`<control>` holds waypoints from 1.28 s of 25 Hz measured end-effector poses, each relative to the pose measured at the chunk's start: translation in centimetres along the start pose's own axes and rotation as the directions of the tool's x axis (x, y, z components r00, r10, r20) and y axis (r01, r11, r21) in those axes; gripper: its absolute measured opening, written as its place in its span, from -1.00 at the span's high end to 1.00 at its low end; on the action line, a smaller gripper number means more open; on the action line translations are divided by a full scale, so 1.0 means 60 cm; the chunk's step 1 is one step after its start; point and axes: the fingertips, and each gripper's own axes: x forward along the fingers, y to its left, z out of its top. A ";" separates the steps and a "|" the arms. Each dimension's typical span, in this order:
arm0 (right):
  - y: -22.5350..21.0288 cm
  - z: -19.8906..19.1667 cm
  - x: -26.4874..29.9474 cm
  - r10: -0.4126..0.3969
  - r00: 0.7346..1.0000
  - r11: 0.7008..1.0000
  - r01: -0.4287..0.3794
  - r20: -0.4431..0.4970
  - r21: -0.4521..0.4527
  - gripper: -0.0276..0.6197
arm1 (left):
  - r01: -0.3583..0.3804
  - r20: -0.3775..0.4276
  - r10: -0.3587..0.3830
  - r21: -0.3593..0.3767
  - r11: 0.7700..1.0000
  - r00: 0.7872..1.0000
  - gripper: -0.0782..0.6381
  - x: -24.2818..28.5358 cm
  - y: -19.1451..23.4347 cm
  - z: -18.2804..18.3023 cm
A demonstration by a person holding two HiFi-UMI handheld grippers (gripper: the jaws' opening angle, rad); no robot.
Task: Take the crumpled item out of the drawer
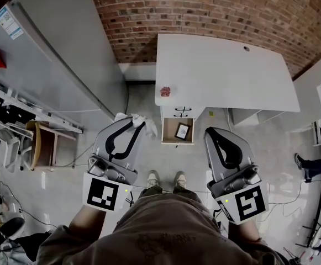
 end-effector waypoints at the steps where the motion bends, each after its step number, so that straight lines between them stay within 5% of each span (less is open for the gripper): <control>1: 0.000 0.000 -0.001 -0.001 1.000 1.000 0.001 0.000 0.000 0.83 | 0.001 0.001 -0.001 0.000 1.000 1.000 0.63 0.000 -0.001 0.001; 32: 0.033 0.003 0.018 0.039 0.999 0.999 -0.039 -0.012 -0.027 0.83 | -0.016 -0.004 0.016 -0.021 1.000 1.000 0.63 -0.030 0.016 -0.007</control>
